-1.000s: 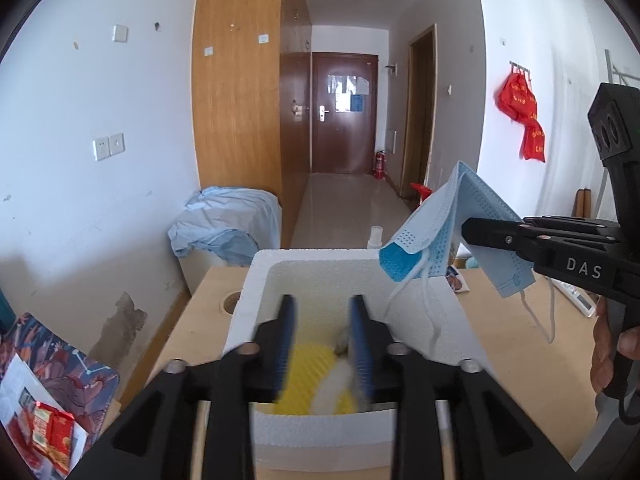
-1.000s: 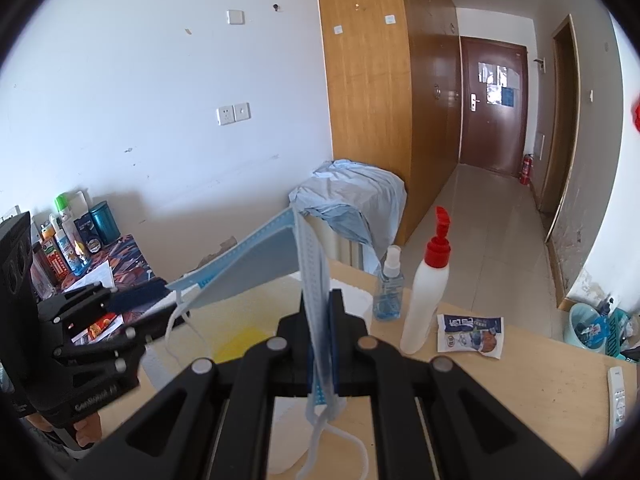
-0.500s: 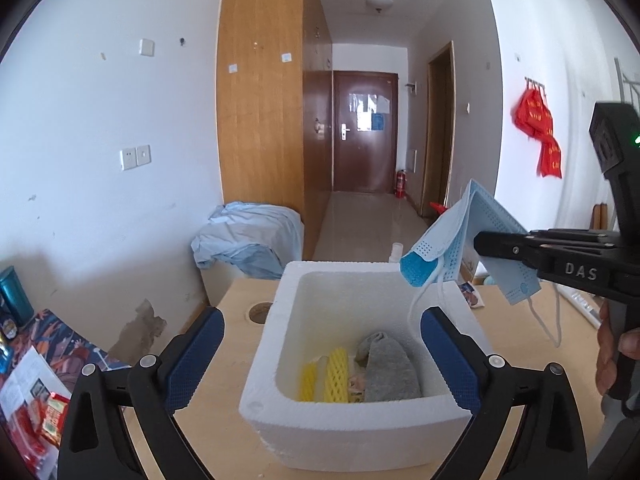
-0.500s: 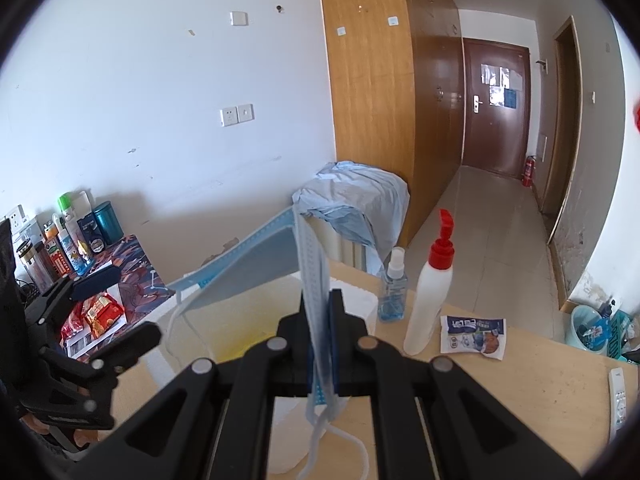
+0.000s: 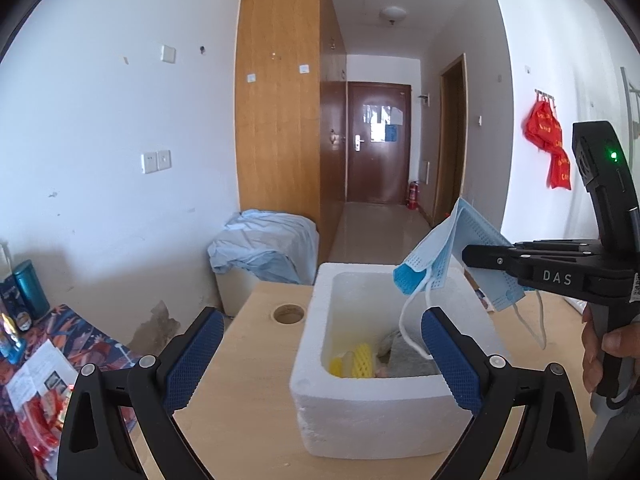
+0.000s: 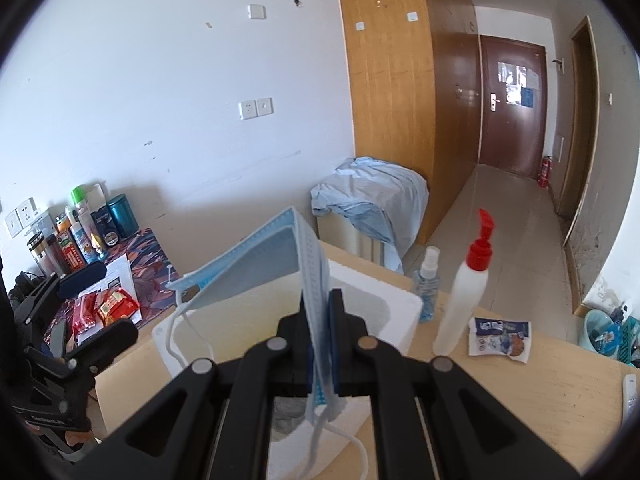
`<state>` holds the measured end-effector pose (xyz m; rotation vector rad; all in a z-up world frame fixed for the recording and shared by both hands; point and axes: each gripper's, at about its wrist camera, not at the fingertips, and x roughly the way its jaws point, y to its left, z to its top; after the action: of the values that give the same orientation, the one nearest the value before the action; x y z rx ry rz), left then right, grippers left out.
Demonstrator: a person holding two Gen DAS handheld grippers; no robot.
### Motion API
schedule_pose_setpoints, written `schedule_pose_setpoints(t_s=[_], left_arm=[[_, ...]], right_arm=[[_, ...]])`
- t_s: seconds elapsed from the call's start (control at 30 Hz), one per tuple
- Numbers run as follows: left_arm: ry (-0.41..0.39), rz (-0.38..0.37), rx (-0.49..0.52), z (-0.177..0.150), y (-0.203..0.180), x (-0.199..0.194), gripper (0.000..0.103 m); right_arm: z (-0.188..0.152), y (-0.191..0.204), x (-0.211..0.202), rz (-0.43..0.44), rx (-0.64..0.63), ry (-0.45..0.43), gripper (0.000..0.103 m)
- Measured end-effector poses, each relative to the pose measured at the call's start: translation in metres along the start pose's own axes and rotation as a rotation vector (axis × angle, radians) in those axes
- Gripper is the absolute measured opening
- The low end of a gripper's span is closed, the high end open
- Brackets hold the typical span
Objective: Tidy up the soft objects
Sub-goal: 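Lower the blue mask into the box and open the right gripper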
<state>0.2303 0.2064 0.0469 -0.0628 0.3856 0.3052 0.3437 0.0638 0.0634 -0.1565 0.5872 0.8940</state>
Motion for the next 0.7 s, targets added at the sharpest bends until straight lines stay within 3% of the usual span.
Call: schedule_pose_setpoints(t_s=[0.57, 0.6, 0.63, 0.7], left_arm=[[-0.007, 0.062, -0.027, -0.001, 0.018, -0.015, 0.099], [-0.008, 0.061, -0.027, -0.001, 0.019, -0.015, 0.099], [-0.009, 0.061, -0.027, 0.0, 0.018, -0.016, 0.099], [-0.009, 0.06, -0.029, 0.001, 0.018, -0.015, 0.099]], right_arm=[[-0.001, 0.009, 0.028, 0.014, 0.004, 0.041, 0.011], [-0.001, 0.008, 0.029, 0.007, 0.006, 0.042, 0.026], [-0.001, 0.009, 0.03, 0.007, 0.004, 0.043, 0.055], [-0.001, 0.008, 0.03, 0.001, 0.009, 0.037, 0.085]])
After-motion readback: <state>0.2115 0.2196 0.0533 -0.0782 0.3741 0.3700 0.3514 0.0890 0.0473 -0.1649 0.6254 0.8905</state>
